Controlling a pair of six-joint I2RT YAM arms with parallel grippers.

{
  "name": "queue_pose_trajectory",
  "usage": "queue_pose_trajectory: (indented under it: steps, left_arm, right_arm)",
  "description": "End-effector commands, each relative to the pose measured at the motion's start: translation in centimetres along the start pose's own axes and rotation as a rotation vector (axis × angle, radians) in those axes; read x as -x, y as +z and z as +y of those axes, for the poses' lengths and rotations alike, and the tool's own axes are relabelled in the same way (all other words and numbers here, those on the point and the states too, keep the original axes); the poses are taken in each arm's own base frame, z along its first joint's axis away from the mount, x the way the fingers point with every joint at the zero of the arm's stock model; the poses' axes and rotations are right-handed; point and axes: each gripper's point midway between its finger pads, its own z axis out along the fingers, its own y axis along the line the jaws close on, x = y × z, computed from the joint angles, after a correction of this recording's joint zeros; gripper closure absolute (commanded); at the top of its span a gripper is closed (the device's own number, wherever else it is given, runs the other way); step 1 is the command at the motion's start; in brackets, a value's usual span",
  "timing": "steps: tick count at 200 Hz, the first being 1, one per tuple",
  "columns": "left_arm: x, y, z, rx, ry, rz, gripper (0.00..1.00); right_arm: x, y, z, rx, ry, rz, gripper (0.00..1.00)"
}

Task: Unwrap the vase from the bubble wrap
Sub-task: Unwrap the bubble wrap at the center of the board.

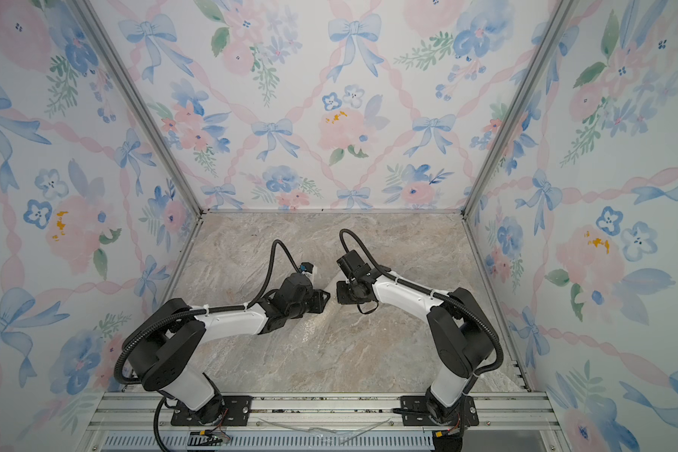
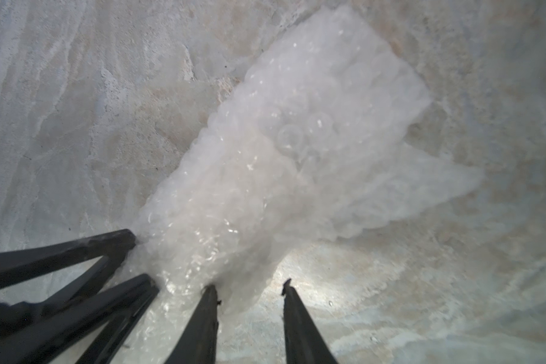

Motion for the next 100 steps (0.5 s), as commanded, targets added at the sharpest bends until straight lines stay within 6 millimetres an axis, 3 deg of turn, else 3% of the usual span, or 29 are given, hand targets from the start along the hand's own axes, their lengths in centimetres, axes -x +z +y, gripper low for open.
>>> queue_pose_trajectory:
  steps: [1, 60, 100]
  left_arm:
    - [-5.8, 0.1, 4.3, 0.145, 0.018, 0.202, 0.69]
    - [-5.9, 0.4, 4.2, 0.137, 0.019, 0.211, 0.68]
    - [-6.4, 0.9, 4.0, 0.122, 0.016, 0.232, 0.69]
  right_arm:
    - [-1.4, 0.5, -2.2, -0.133, -0.029, 0.058, 0.69]
    - [-1.8, 1.1, -4.2, -0.260, -0.066, 0.113, 0.70]
    - [1.0, 0.4, -1.6, -0.225, -0.097, 0.026, 0.69]
